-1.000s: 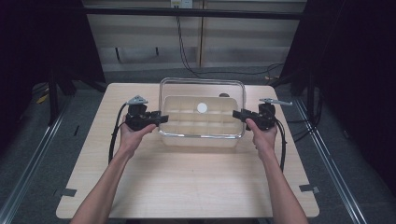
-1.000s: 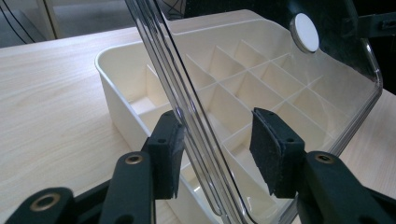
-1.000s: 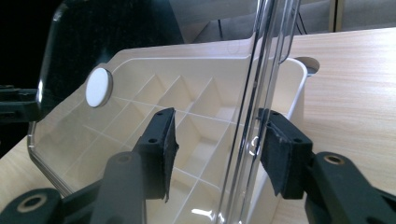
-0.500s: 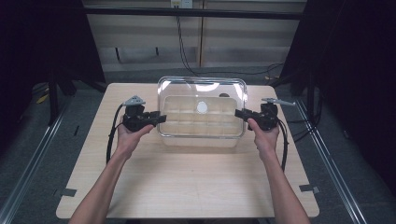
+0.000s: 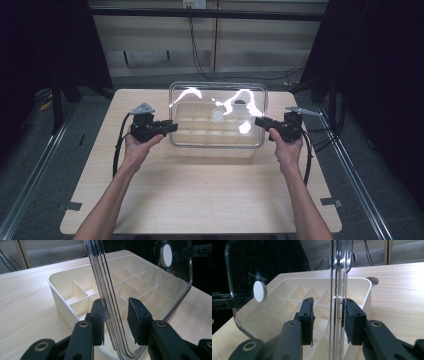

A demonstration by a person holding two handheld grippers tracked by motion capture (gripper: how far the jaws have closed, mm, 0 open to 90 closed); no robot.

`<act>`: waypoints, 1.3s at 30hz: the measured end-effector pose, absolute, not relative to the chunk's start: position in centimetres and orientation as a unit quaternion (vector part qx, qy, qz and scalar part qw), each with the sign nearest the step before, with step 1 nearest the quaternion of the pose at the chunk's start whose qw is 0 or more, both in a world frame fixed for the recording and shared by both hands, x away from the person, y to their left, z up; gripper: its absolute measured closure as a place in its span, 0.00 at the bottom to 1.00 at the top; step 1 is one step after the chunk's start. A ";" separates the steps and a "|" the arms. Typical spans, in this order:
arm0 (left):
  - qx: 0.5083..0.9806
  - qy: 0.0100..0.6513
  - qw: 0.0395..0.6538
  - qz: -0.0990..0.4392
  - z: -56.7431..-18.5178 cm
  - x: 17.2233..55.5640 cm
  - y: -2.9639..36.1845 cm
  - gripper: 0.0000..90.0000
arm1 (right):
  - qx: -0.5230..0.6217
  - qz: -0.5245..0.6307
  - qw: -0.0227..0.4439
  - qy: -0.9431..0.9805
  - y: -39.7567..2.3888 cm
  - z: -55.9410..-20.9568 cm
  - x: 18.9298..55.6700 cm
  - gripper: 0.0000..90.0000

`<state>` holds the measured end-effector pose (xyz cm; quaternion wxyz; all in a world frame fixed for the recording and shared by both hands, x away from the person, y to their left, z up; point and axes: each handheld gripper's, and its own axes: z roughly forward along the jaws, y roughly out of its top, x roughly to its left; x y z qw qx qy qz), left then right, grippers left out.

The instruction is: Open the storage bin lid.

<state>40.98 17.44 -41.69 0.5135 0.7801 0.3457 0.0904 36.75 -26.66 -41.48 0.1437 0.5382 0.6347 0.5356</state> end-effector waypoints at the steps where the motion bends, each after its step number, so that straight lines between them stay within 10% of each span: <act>1: 0.780 0.347 0.513 0.089 -41.7 41.0 17.5 0.75 | 0.538 0.537 0.144 0.634 -26.7 -41.5 36.7 0.71; 39: 0.781 0.338 0.517 0.090 -41.1 39.1 18.5 0.81 | 0.514 0.555 0.147 0.638 -26.5 -40.4 34.6 0.74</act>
